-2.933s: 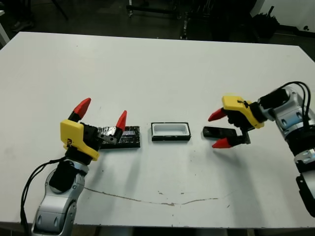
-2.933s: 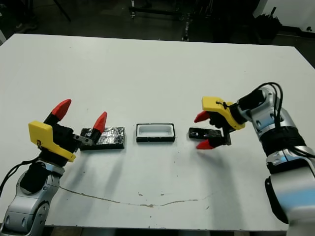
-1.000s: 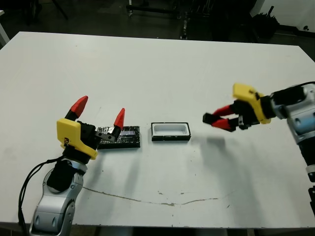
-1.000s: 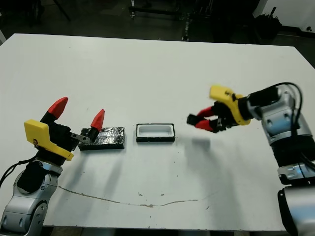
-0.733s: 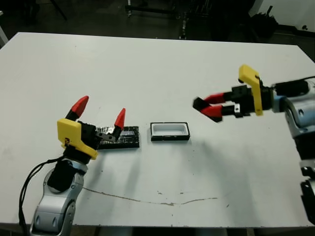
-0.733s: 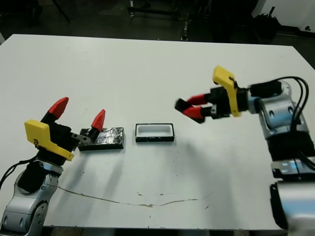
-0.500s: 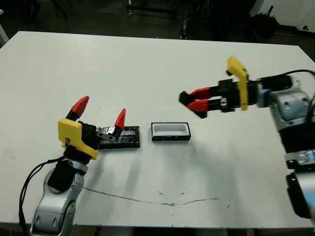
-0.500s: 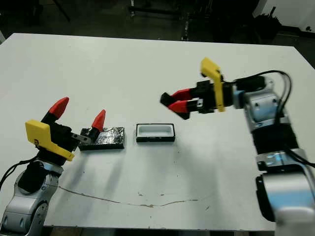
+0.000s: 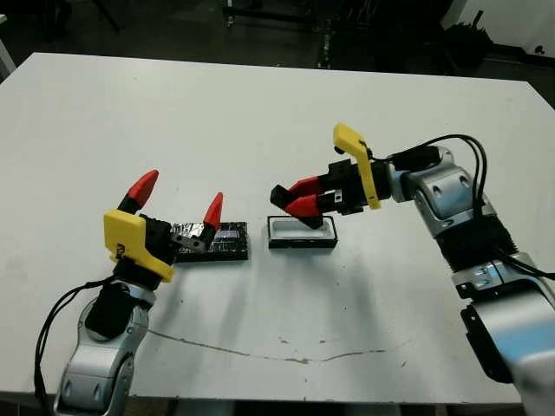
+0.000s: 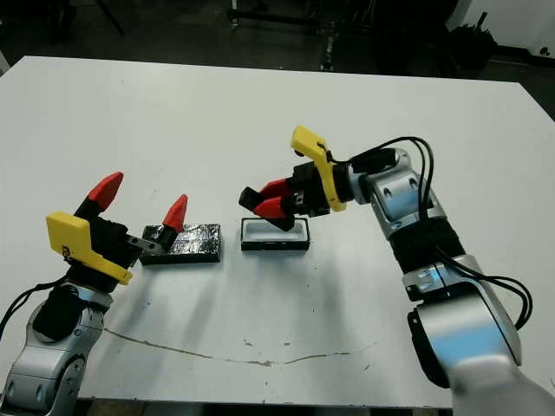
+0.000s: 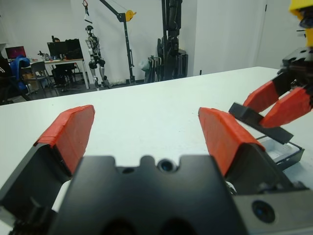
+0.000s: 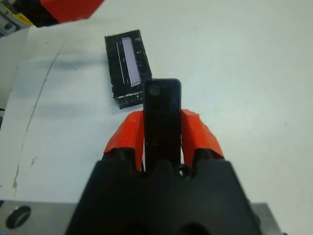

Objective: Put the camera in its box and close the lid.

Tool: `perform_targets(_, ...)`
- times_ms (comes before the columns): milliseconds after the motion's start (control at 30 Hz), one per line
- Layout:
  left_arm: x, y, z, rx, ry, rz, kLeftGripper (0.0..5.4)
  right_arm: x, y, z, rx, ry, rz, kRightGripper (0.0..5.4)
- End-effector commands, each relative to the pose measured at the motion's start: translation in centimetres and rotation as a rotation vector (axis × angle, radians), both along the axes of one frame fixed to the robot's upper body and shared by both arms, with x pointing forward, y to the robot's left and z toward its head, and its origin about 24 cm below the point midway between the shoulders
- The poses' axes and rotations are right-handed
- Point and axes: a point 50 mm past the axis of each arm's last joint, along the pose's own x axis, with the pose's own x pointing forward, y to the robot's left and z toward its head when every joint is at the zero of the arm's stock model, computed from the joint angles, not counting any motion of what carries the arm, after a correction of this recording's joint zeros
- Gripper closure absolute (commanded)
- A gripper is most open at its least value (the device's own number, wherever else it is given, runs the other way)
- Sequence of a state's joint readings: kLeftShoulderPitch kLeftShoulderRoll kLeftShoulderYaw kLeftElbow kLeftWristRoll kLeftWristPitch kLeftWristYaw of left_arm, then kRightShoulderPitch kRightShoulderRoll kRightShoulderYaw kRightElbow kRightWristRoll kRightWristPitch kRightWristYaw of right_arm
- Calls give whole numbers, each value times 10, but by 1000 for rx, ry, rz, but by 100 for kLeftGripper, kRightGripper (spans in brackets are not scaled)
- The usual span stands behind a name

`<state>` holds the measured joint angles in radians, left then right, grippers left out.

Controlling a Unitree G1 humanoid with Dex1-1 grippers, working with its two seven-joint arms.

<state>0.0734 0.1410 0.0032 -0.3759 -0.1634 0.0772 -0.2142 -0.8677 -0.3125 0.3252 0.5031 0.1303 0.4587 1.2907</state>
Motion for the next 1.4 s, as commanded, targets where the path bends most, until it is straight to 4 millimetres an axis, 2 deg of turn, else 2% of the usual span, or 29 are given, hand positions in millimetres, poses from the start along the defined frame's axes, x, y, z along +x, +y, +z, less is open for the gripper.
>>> perform_targets(33,-2,1,-2,8,8,5,0,4,-1,2,-33,-11,-20,374)
perform_targets(633,-1,1,-2,0,10,-1,0,10,-6,-3,-86,-19,-12,374)
perform_targets(1000,-2,1,-2,7,10,6,0,2,-7,-22,-119,43,40,374)
perform_targets(1400,-3,1,-3,8,15,3,0,-3,-7,-32,-128,82,49,374)
